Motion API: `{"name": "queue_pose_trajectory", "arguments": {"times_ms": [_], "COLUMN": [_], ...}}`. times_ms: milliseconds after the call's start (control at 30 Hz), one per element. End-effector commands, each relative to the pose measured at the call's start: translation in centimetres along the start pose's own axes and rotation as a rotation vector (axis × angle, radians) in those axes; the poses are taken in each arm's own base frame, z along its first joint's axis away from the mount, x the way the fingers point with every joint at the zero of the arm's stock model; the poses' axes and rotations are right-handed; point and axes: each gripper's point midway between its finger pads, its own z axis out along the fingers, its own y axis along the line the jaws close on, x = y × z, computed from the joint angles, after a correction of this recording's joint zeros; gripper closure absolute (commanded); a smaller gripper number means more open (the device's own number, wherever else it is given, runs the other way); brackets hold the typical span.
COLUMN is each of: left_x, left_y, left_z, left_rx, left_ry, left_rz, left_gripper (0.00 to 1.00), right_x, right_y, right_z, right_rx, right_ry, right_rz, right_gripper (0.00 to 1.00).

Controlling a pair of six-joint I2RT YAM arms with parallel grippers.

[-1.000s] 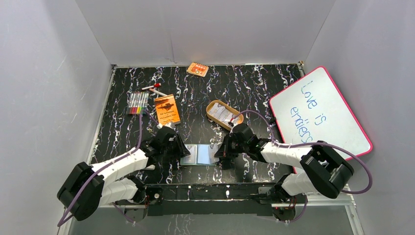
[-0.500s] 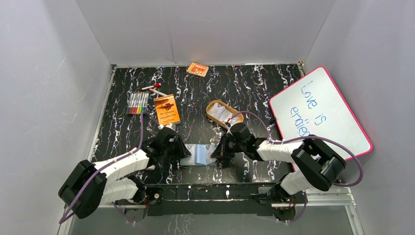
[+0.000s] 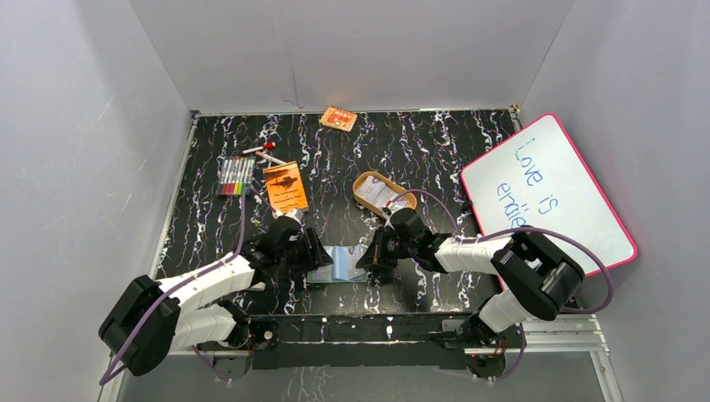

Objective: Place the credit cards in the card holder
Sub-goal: Turn over the card slot in the card holder.

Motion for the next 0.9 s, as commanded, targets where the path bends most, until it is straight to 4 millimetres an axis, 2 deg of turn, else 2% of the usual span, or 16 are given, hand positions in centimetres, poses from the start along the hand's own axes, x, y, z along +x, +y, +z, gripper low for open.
{"name": "queue_pose_trajectory", "arguments": {"times_ms": [0, 433, 600, 767, 867], "left_x": [0.2, 0.9, 1.4, 1.8, 1.7], "left_y": [-1.3, -2.6, -1.7, -0.9, -0.7], "left_z": [-0.1, 0.9, 1.6, 2.1, 2.2], "left_rx": [0.04, 0.07, 0.036, 0.001, -0.009], "left_ry": [0.046, 0.145, 0.179, 0.196, 0.196], "left_rz": [0.046, 0.111, 0.118, 0.108, 0.108], "left_gripper": [0.48, 0.51, 0.69, 0.79, 0.9], "right_x": [-1.0, -1.1, -1.0, -1.1, -1.1], "right_y": [1.9, 1.6, 1.6, 1.7, 1.7], "right_z": [0.4, 0.7, 0.9, 0.8, 0.8], "right_rx": [-0.042, -0.027, -0.026, -0.029, -0.026], "right_ry": [-0.022, -0.019, -0.014, -0.016, -0.013], "right_rz": [-0.013, -0.007, -0.008, -0.013, -0.015], "right_gripper": [1.0, 1.0, 1.0, 1.0, 1.0]}}
